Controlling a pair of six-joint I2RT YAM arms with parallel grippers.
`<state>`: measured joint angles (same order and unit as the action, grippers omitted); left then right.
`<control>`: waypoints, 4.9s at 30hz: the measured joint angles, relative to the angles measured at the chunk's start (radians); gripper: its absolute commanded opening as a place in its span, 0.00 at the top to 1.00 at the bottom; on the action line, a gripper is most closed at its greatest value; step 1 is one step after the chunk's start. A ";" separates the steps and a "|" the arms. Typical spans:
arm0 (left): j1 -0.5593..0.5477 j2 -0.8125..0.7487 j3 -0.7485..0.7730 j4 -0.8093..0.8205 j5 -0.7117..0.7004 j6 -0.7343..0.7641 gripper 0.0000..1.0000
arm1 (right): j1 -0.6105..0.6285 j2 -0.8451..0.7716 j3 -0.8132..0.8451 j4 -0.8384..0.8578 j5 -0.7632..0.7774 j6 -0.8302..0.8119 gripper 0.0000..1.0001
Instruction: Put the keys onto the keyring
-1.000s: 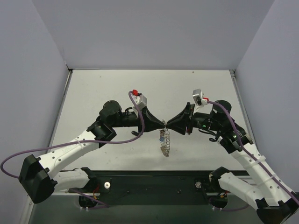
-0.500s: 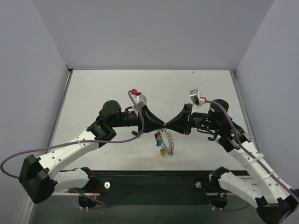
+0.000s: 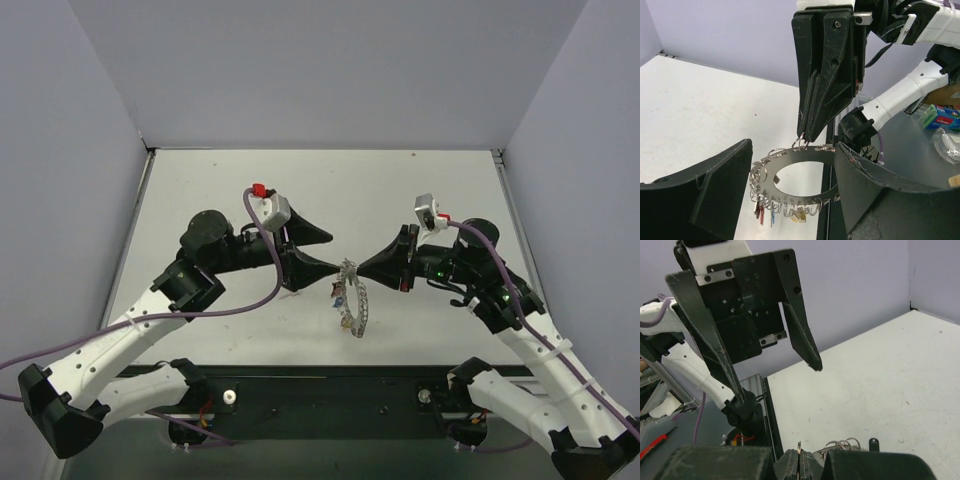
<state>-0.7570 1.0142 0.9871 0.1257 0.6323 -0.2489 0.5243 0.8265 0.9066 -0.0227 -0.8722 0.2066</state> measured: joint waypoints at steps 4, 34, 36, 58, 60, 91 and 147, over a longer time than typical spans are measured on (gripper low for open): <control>0.000 0.019 0.020 -0.020 0.049 0.011 0.35 | 0.000 -0.033 -0.016 0.058 -0.015 0.027 1.00; -0.022 0.181 0.095 -0.003 0.281 -0.028 1.00 | 0.000 -0.023 -0.040 0.198 -0.102 0.118 1.00; -0.023 0.181 0.095 -0.006 0.278 -0.026 1.00 | 0.000 -0.023 -0.041 0.198 -0.102 0.115 0.97; -0.077 -0.145 -0.445 0.403 0.015 0.313 1.00 | -0.092 -0.147 -0.122 0.210 0.151 0.101 0.07; -0.088 -0.159 -0.495 0.444 0.019 0.377 1.00 | -0.092 -0.136 -0.127 0.211 0.151 0.098 0.07; -0.283 -0.188 -0.672 0.759 0.161 1.202 1.00 | -0.145 -0.016 -0.159 0.220 0.142 0.050 0.07; 0.037 -0.023 -0.184 0.377 -0.030 -0.267 1.00 | 0.000 0.058 -0.054 0.658 -0.218 0.491 0.58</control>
<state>-0.7200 0.9913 0.8028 0.5022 0.6025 -0.5156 0.5240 0.8845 0.8524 0.6353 -1.0904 0.6979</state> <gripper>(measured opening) 0.021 0.433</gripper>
